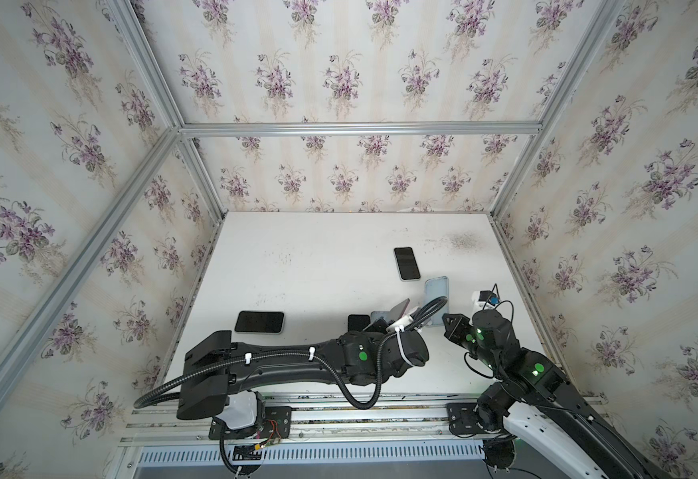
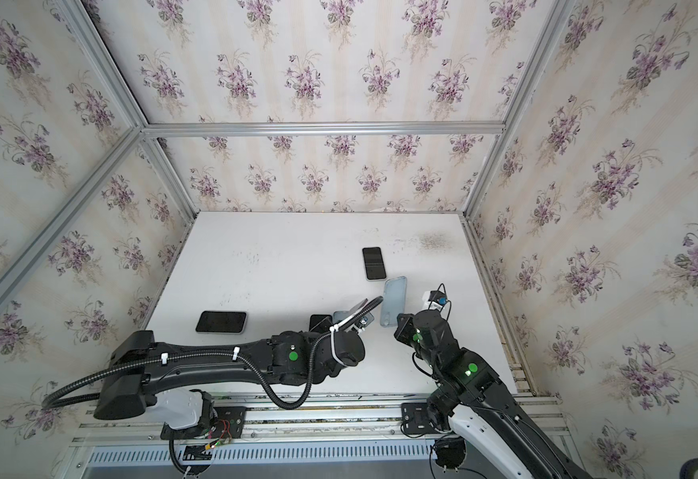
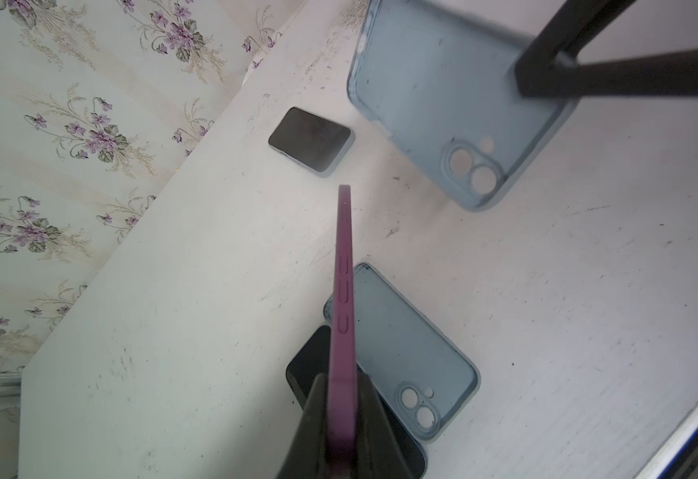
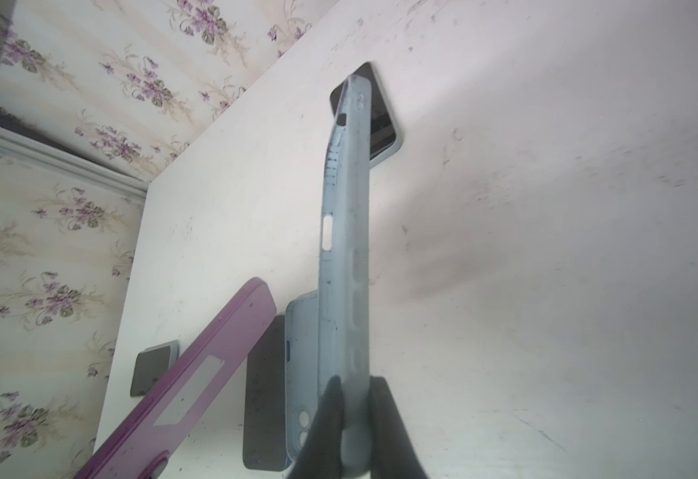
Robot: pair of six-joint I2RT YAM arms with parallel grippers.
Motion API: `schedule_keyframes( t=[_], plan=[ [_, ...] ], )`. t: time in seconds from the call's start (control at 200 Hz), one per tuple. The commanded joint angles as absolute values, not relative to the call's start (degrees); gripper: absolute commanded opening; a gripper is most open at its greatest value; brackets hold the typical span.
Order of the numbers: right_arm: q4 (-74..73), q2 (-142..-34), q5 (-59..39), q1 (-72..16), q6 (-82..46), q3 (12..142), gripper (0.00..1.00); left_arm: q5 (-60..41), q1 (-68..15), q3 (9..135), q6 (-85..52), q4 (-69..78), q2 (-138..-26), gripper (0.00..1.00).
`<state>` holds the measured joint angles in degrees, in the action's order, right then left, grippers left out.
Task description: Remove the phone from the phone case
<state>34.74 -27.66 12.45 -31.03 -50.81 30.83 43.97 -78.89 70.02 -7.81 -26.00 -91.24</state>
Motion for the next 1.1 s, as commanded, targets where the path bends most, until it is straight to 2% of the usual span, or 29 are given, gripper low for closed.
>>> schedule_keyframes(
  t=[0.0, 0.175, 0.445, 0.874, 1.094],
  plan=[
    [41.7, -26.58, 14.23, -28.19, -46.09, 33.31, 0.0, 49.37, -79.82, 73.91, -9.88, -29.7, -95.31, 0.04],
    [44.48, -25.97, 14.36, -27.61, -45.02, 35.39, 0.0, 52.44, -81.94, 81.85, -11.46, -36.15, -104.55, 0.04],
    [48.57, -24.96, 15.69, -26.98, -43.51, 39.15, 0.0, 51.93, -84.27, 91.9, -11.53, -41.42, -117.23, 0.04],
    [49.48, -23.67, 14.77, -26.28, -44.22, 37.09, 0.0, 56.1, -85.94, 100.99, -12.35, -49.16, -130.45, 0.06],
    [49.7, -23.5, 14.46, -26.02, -43.86, 37.63, 0.0, 54.89, -86.39, 102.7, -13.08, -50.21, -133.82, 0.16]
  ],
)
